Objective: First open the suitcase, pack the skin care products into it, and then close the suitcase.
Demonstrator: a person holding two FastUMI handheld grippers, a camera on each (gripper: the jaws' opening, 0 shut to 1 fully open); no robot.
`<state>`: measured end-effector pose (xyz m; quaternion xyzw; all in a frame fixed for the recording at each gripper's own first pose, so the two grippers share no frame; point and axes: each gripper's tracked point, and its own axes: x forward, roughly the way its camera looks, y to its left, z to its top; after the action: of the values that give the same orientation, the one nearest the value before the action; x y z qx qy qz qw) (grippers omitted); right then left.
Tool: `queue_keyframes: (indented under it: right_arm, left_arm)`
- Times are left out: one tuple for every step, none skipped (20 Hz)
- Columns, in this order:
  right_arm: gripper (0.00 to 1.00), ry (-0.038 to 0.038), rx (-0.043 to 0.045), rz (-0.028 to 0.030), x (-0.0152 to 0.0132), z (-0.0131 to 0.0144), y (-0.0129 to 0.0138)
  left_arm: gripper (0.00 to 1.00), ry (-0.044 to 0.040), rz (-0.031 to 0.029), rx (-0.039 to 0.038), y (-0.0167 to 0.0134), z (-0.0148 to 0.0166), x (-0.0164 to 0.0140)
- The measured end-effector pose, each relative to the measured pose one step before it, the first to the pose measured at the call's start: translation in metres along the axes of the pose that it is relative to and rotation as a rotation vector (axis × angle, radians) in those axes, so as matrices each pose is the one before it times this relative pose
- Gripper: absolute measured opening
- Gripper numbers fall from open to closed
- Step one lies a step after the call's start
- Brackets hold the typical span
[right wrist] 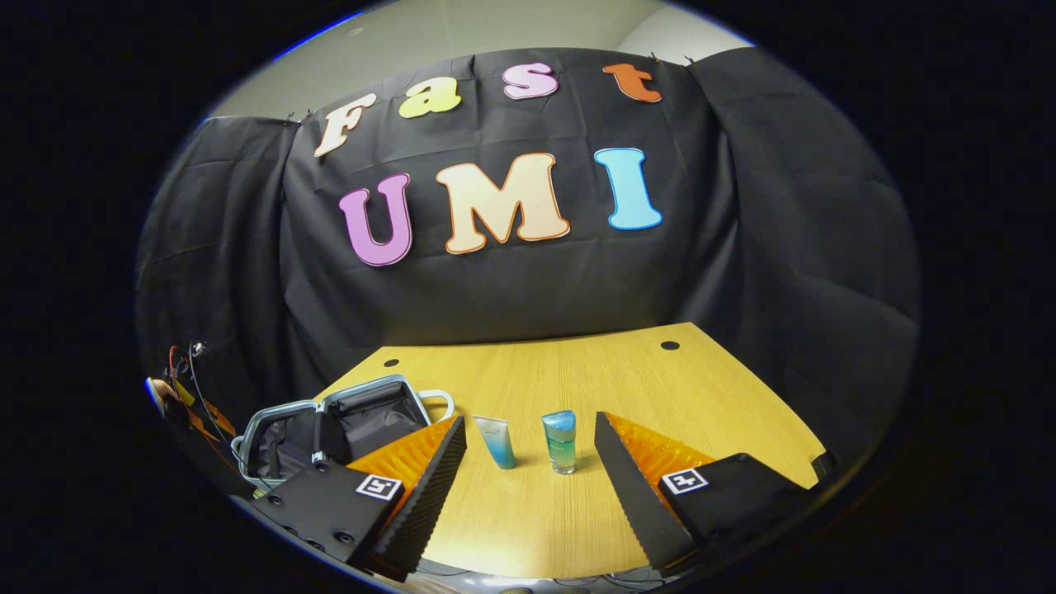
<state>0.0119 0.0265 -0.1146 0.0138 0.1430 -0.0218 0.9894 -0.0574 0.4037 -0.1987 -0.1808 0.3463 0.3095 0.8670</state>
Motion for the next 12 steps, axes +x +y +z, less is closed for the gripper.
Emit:
queue_keyframes:
  right_arm:
    - [0.98,0.00412,0.00003,-0.00158,0.0025,-0.00217,-0.00067]
    - [0.98,0.0033,-0.00139,-0.00345,0.00238,-0.00093,-0.00025]
    - [0.98,0.0058,-0.00065,-0.00324,0.0025,-0.00288,-0.00065]
    - [0.98,0.00731,0.0002,-0.00144,0.00109,-0.00275,0.00009]
    - [0.98,0.00549,0.00073,-0.00289,0.0016,-0.0033,-0.00023]
    - [0.98,0.00478,0.00125,-0.00154,0.00029,-0.00289,-0.00031]
    - [0.98,0.00625,0.00041,-0.00261,0.00152,-0.00393,-0.00048]
    - [0.98,0.00624,-0.00006,-0.0005,0.00097,-0.00321,-0.00052]
    - [0.98,0.01031,-0.00005,-0.00044,0.00066,-0.00452,0.00085]
    - [0.98,0.01029,-0.00047,0.0016,0.00056,-0.00415,0.00025]
    - [0.98,0.00946,-0.002,0.0003,0.00051,-0.00428,-0.00056]
    - [0.98,0.00955,-0.00269,0.00174,0.00078,-0.00335,-0.00038]
  left_arm:
    - [0.96,-0.01102,0.00296,0.03319,-0.00763,0.00025,-0.00906]
    - [0.96,-0.01131,-0.00758,0.03917,-0.01049,-0.00083,-0.00943]
    - [0.96,-0.01197,-0.01215,0.04382,-0.01354,0.00038,-0.01064]
    - [0.96,-0.02143,-0.01649,0.03747,-0.01513,0.0008,-0.00948]
    - [0.96,-0.02763,-0.02654,0.02179,-0.01987,0.00205,-0.00978]
    - [0.96,-0.02617,-0.0273,0.01918,-0.02225,0.00249,-0.00809]
    - [0.96,-0.01769,-0.03314,0.02851,-0.02491,0.00028,-0.0078]
    - [0.95,-0.01529,-0.03666,0.03057,-0.02521,-0.00121,-0.00667]
    - [0.96,-0.00649,-0.03711,0.04169,-0.02681,-0.00198,-0.00531]
    - [0.96,-0.0028,-0.03547,0.05344,-0.02674,-0.00135,-0.00405]
    - [0.96,-0.01688,-0.03249,0.05673,-0.0276,0.00041,-0.00172]
    - [0.96,-0.00327,-0.0326,0.05656,-0.02732,-0.00165,-0.00018]
